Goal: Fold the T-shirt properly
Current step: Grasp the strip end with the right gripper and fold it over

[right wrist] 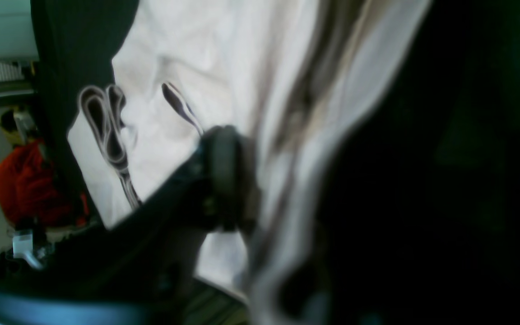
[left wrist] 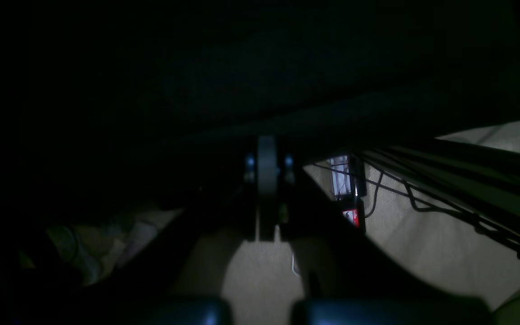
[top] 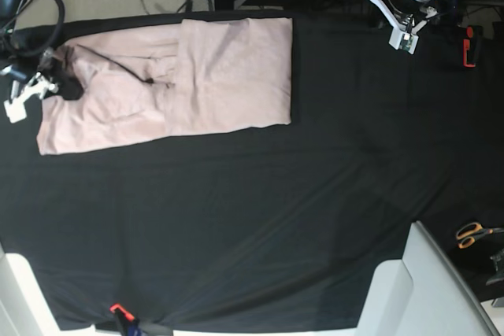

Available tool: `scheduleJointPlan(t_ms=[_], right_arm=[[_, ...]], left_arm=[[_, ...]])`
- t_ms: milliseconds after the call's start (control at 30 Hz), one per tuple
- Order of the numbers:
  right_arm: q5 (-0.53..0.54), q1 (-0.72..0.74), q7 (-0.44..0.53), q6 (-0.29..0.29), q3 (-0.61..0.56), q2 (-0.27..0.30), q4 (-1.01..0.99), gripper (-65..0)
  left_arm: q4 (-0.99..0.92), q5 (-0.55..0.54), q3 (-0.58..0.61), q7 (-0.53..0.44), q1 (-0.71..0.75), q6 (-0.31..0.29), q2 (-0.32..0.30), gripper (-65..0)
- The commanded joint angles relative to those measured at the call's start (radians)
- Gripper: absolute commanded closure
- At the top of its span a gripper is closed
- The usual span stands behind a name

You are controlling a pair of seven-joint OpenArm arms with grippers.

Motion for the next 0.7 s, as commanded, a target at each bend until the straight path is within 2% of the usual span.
scheduleJointPlan(t_ms=[0, 67, 167, 400, 600, 667], right_arm=[[-0.065, -0.008, -0.05, -0.018, -0.001, 0.01, -0.001, -6.0], [-0.065, -0.006, -0.05, -0.018, 0.0, 0.012, -0.001, -0.2], [-0.07, 0.011, -0.049, -0.018, 0.0, 0.016, -0.001, -0.6], [-0.071, 0.041, -0.037, -0.018, 0.007, 0.092, -0.003, -0.6], [-0.073, 0.047, 0.063, -0.018, 0.016, 0.155, -0.001, -0.6], [-0.073, 0.044, 0.083, -0.066, 0.016, 0.165, 0.023, -0.6]], left_arm=[[0.004, -0.002, -0.004, -0.018, 0.011, -0.002, -0.006, 0.0], [0.001, -0.002, -0.004, -0.026, 0.011, -0.002, -0.005, 0.0], [0.003, -0.002, -0.004, -0.026, 0.011, -0.002, -0.005, 0.0], [0.003, -0.002, -0.004, -0.026, 0.015, -0.002, -0.005, 0.0], [0.003, -0.002, -0.004, -0.026, 0.017, -0.002, -0.005, 0.0], [0.003, -0.002, -0.004, -0.026, 0.017, -0.002, -0.005, 0.0]])
